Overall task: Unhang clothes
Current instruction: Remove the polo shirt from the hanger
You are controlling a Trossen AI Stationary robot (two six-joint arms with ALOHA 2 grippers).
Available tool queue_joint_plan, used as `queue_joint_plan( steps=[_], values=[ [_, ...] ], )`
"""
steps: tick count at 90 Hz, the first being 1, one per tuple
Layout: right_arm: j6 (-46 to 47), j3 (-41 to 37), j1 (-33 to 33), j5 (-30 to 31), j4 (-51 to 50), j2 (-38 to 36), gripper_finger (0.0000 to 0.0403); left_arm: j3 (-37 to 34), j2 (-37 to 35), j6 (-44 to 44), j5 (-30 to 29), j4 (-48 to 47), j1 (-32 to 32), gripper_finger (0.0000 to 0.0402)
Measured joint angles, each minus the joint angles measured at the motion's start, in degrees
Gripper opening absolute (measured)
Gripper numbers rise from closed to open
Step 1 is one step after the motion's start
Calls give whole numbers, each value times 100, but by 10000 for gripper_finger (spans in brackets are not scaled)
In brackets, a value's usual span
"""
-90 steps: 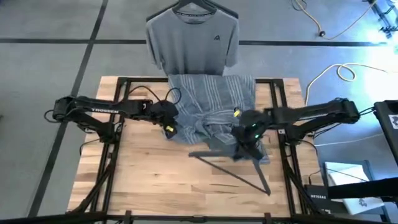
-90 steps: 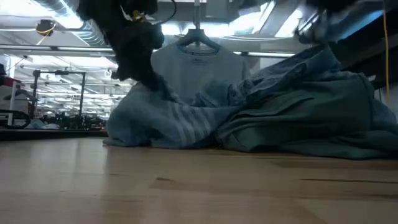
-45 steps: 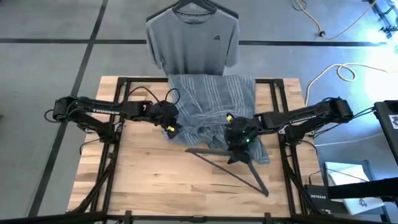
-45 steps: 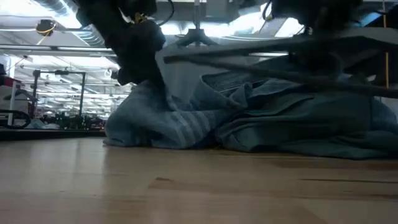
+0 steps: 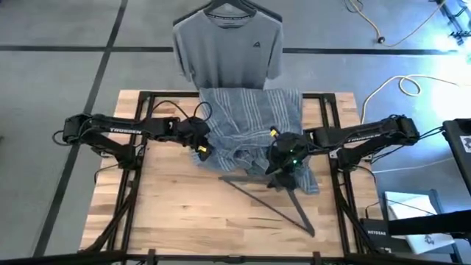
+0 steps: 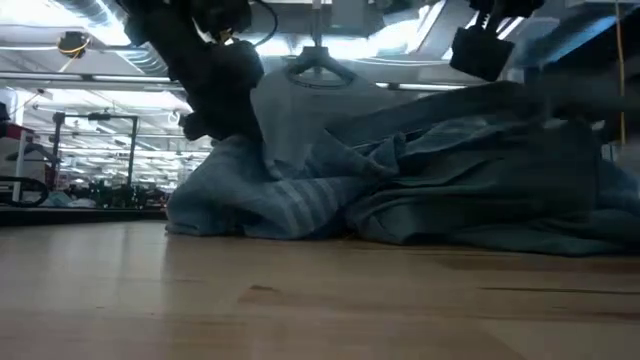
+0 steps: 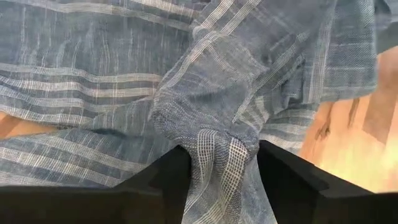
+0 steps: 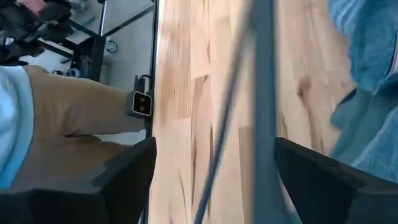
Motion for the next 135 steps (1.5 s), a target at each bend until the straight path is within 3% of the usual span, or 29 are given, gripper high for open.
queue_joint_plan(
  steps=[19, 32, 39, 46, 50, 58, 67, 81, 91, 104, 125, 135],
  values=[
    [-532, 62, 6, 845, -306, 3, 297, 0, 0, -55, 106, 187, 2, 163],
    [-764, 784, -94, 2302, -1343, 2, 277, 5, 0, -83, 831, 587, 55, 163],
    [-581, 1242, -403, 3137, -2016, 2, 269, 17, 0, -161, 919, 572, 84, 163],
    [-533, 1604, -923, 3570, -2448, 0, 266, 17, 0, -216, 967, 617, 94, 163],
    [-608, 1742, -1390, 3529, -2594, 23, 266, 17, 0, -274, 1016, 703, 94, 163],
    [-1093, 1810, -2673, 2879, -2627, 139, 266, 20, 0, -307, 1234, 987, 87, 163],
    [-1252, 1801, -3906, 2686, -2713, 480, 266, 22, -2, -323, 1358, 1188, 87, 163],
    [-1521, 1799, -5140, 2294, -2882, 1392, 266, 22, -2, -335, 1360, 1323, 84, 163],
    [-1798, 1794, -5550, 1604, -2771, 2128, 266, 22, -2, -335, 1362, 1311, 55, 163],
    [-1985, 1790, -5806, 2073, -2450, 2902, 266, 22, -2, -443, 1371, 1308, -30, 163],
    [-1938, 1792, -6035, 2162, -2723, 3622, 263, 22, -2, -460, 1369, 1305, -283, 163],
    [-2065, 1737, -6022, 1870, -2686, 3722, 242, 22, -2, -477, 1355, 1302, -338, 163]
  ],
)
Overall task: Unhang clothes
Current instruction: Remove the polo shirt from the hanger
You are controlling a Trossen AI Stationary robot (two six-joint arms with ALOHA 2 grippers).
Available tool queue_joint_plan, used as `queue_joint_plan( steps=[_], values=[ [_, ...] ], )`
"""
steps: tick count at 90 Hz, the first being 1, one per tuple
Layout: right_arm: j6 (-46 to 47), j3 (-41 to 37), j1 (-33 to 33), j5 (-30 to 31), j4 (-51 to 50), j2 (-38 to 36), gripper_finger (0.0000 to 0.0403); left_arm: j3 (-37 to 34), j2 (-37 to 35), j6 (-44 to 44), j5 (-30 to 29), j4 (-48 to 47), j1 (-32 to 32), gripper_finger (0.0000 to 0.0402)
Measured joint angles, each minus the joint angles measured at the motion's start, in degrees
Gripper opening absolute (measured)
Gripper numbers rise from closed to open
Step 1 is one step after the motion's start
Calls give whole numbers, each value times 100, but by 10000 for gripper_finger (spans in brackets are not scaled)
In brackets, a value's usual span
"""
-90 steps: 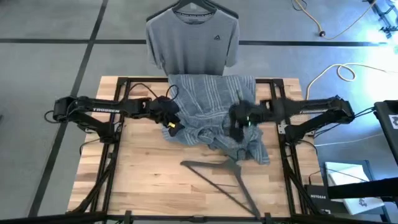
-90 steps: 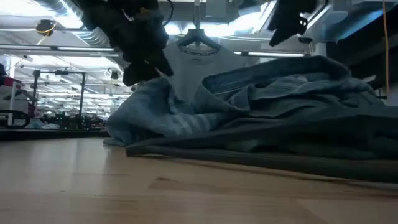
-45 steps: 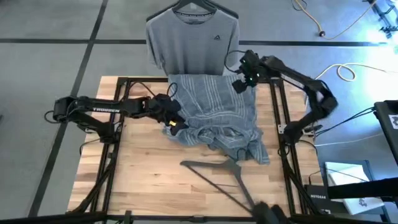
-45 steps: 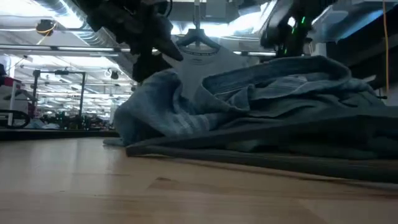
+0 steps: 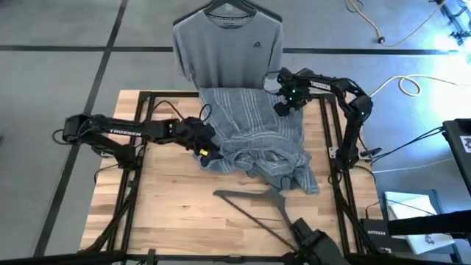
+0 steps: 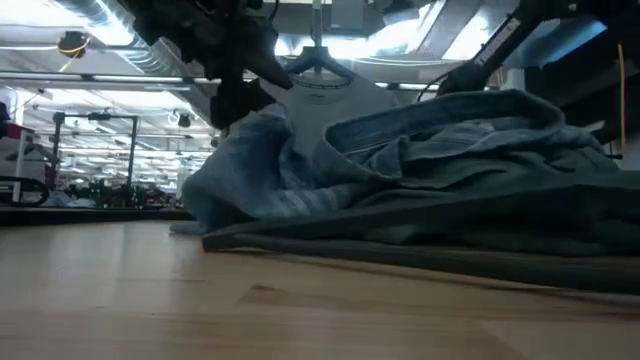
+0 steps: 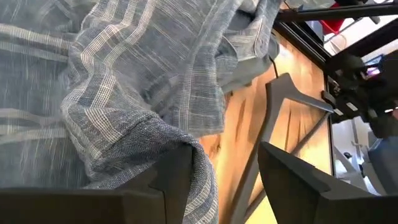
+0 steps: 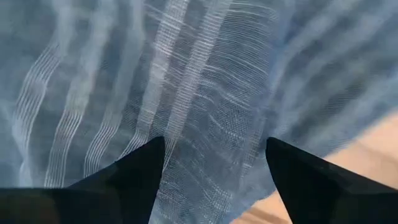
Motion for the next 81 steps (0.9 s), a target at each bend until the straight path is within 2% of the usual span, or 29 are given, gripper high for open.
queue_joint_plan(
  steps=[11, 22, 27, 35, 45, 53, 65, 72, 81],
  values=[
    [-143, 0, 115, -79, 162, -26, 168, 0, 0, 9, -4, 2, -19, 163],
    [-355, 0, 155, -270, 328, -26, 46, 0, 0, -9, -68, -1, -21, 163],
    [-376, 9, 140, -293, 298, -61, 16, 0, 0, -11, -98, 5, -20, 163],
    [-422, 9, 136, -277, 235, -328, 13, 0, 0, -11, -103, 59, -23, 163],
    [-468, 14, 142, -410, 247, -1012, 2, 0, 0, -11, -25, 459, -23, 163],
    [-491, 67, 142, -742, 182, -1827, 1, 3, -6, -13, 53, 905, -23, 163],
    [-479, 449, 316, -930, 42, -3176, 0, 11, -111, -26, 57, 1537, -22, 163],
    [-475, 759, 479, -1305, 20, -3833, 0, 11, -180, -22, 53, 1960, 10, 163],
    [-443, 1181, 838, -2211, 156, -4505, 0, 11, -294, -12, 28, 2551, 100, 163]
  ],
)
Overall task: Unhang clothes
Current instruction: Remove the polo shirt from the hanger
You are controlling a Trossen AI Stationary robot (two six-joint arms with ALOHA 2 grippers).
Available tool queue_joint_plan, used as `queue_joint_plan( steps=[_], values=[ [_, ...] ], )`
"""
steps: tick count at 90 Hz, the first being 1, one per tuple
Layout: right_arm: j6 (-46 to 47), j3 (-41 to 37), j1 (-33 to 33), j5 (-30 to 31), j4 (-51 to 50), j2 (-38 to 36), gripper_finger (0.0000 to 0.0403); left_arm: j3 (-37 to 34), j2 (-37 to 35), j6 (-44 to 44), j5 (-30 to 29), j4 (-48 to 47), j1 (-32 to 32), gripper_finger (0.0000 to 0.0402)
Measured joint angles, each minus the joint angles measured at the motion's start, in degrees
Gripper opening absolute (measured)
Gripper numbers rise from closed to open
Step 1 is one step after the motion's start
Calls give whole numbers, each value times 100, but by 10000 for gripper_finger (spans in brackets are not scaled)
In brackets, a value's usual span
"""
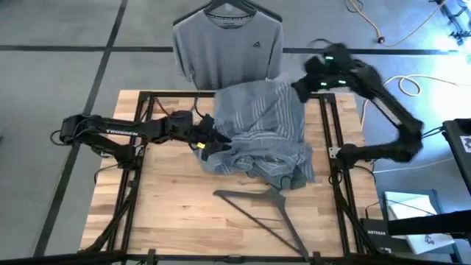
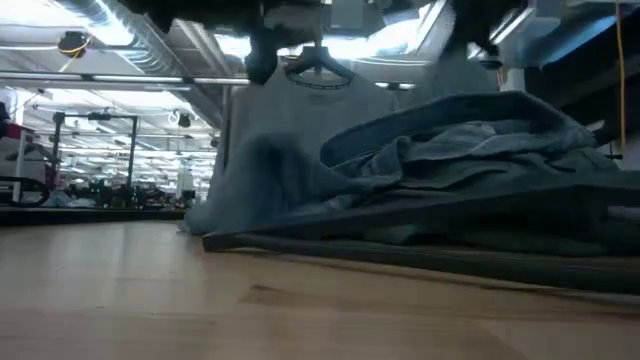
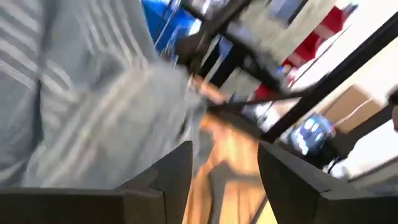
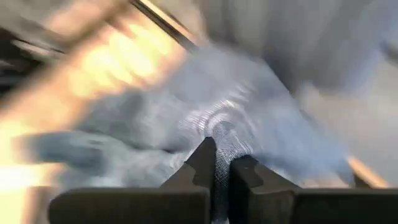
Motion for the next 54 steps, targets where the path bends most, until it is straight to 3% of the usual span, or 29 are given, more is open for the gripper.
queue_joint_plan(
  steps=[13, 23, 40, 54],
  values=[
    [564, 658, 899, -894, 561, -583, 0, 7, -47, 6, -32, 702, 171, 163],
    [943, 1018, 1763, -1161, 788, -893, 0, 9, -47, 14, -41, 926, 309, 163],
    [1622, 796, 3011, -1108, 110, -1335, 0, 9, -47, -8, -51, 857, 403, 163],
    [1772, -87, 3606, -341, -700, -1326, 0, 9, -47, 7, -43, 561, 399, 163]
  ],
)
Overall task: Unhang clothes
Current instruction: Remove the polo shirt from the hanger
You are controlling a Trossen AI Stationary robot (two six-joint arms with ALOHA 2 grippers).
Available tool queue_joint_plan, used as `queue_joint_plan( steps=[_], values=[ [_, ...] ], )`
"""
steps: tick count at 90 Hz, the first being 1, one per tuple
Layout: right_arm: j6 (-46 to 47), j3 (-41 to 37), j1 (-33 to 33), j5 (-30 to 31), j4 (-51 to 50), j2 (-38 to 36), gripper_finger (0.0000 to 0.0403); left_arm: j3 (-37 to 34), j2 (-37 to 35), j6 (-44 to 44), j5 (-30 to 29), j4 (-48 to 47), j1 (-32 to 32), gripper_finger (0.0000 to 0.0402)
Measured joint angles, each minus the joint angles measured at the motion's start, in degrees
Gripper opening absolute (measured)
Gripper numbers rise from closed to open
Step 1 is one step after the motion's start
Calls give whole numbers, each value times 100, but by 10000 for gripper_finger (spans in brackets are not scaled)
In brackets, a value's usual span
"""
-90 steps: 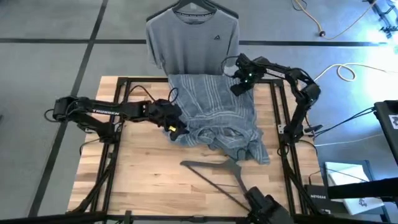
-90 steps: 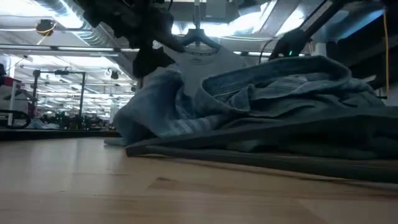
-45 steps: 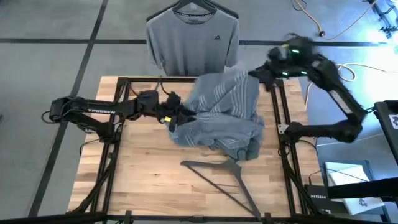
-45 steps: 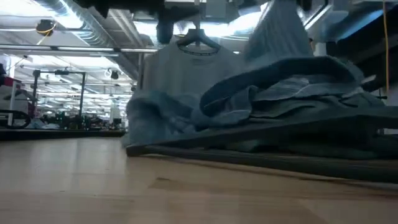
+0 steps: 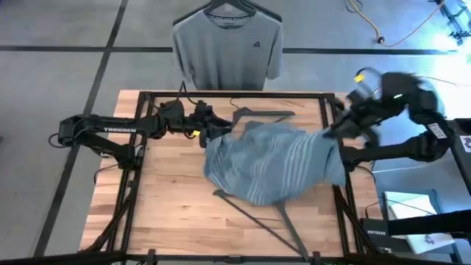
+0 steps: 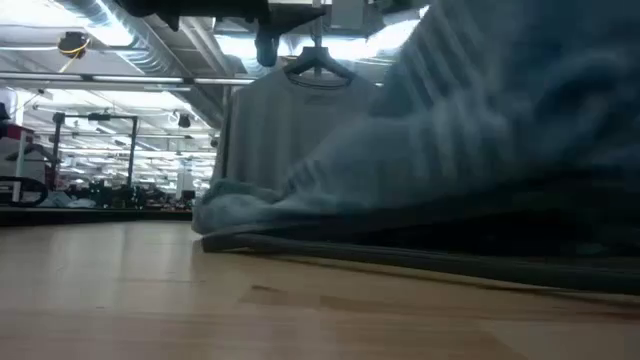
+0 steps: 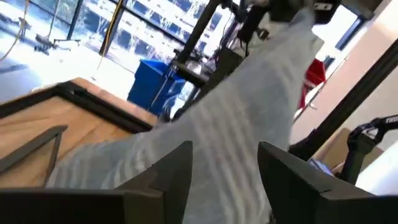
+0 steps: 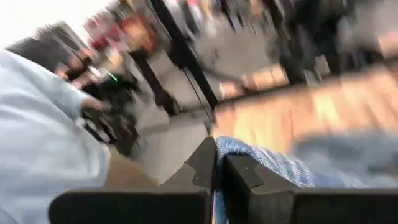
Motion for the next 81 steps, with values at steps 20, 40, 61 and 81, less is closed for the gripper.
queue_joint_plan(
  steps=[20, 40, 61, 81],
  values=[
    [308, -2097, -22, 3086, 714, 281, 0, 0, 0, 65, -138, -490, 0, 163],
    [1012, -4335, -364, 2731, 2338, 953, 5, 0, 4, 103, -146, -658, -11, 163],
    [1059, -4303, -365, 2145, 3119, 1399, 111, -2, 7, 34, -125, -830, -11, 163],
    [517, -2843, -372, 3654, 1613, 1377, 287, 1, 7, 70, -211, -835, 14, 163]
  ],
)
